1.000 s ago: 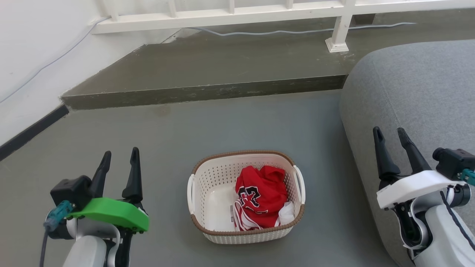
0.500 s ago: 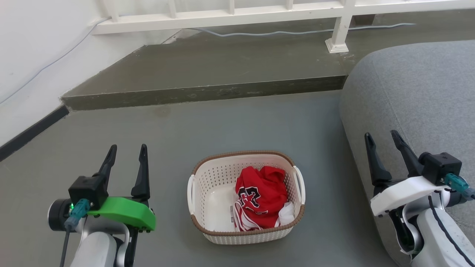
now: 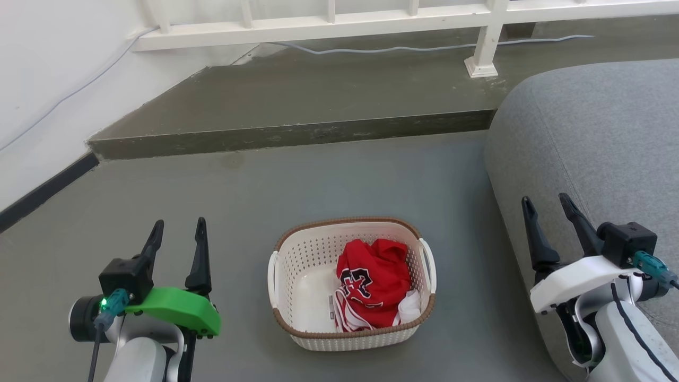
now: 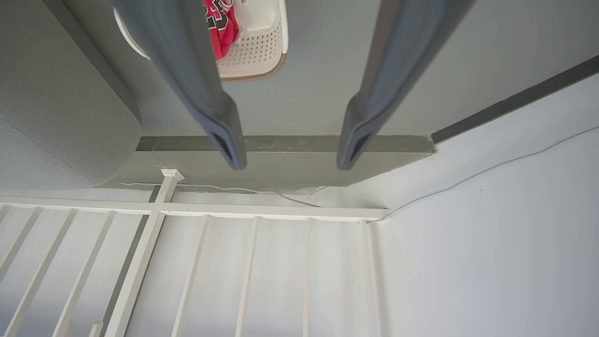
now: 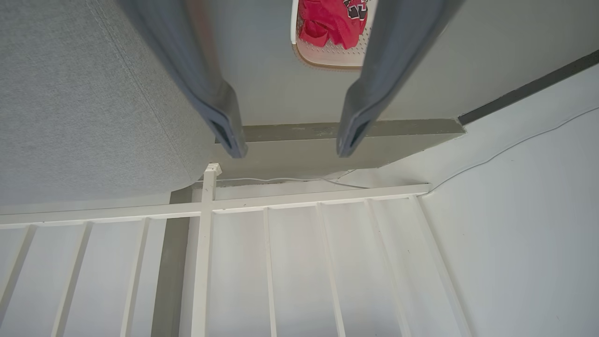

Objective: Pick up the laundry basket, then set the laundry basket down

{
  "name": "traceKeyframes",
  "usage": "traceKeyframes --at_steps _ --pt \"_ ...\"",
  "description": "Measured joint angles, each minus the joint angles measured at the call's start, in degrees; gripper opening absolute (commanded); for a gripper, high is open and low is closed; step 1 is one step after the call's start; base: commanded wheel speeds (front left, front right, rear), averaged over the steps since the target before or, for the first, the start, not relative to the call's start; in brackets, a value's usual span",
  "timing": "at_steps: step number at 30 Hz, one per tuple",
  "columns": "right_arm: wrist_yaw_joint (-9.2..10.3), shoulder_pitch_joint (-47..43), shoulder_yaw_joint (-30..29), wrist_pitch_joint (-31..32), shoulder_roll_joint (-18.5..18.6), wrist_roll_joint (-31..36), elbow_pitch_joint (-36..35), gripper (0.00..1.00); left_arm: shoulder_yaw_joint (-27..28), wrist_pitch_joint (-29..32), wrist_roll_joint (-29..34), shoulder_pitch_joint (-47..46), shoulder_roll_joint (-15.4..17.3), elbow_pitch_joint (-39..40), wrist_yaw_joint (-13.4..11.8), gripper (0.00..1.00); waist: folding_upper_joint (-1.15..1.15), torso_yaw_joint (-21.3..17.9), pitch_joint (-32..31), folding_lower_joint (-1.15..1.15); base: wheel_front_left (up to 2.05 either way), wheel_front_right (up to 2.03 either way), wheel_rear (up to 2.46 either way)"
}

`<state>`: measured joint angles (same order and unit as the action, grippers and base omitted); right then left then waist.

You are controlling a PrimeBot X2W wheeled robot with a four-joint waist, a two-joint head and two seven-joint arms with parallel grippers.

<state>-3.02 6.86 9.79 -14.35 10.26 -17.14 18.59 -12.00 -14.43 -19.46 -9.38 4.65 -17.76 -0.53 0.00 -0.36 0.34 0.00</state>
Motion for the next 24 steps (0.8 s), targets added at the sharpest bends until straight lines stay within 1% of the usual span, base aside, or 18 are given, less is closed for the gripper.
traceKeyframes --at_steps 3,24 --pt "-0.51 0.01 0.00 0.00 -0.01 0.08 0.32 1.00 0.01 0.00 0.00 0.00 -0.05 -0.43 0.00 1.00 0.00 0.01 -0.03 0.00 0.00 0.00 0.00" --pt "-1.18 0.81 -0.20 0.00 -0.45 1.19 1.79 1.00 0.10 0.00 -0.19 -0.10 -0.34 -2.26 -0.01 1.00 0.00 0.27 0.30 0.00 0.00 0.00 0.00"
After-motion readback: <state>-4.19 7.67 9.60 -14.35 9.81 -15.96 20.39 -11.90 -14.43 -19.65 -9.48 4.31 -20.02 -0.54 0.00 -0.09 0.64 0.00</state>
